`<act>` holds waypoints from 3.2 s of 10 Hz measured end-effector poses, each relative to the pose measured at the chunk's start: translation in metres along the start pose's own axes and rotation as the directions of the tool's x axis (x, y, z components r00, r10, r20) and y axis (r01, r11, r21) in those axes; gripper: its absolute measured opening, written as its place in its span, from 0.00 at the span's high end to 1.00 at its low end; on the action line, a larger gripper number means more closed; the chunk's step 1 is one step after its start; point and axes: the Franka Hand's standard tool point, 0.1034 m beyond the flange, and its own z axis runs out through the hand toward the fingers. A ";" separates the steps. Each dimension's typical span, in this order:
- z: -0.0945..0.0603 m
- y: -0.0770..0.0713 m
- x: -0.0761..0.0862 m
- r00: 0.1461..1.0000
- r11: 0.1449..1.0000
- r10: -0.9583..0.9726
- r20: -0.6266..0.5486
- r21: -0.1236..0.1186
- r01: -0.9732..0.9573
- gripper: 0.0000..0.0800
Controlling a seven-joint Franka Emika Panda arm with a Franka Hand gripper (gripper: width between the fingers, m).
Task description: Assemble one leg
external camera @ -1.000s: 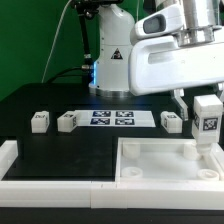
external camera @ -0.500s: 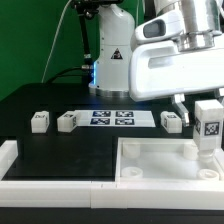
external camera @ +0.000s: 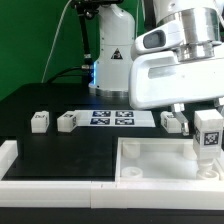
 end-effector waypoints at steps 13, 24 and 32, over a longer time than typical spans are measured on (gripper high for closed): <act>0.022 -0.001 -0.012 0.999 1.000 0.000 -0.048 -0.009 0.000 0.43; -0.010 -0.006 0.003 1.000 1.000 -0.008 -0.020 0.002 0.008 0.19; -0.016 -0.009 -0.019 0.788 0.996 0.089 0.609 -0.070 -0.058 0.19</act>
Offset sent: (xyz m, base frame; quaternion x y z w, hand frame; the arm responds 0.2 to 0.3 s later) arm 0.0038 0.0023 -0.0118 -0.0081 0.0136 0.0112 0.9998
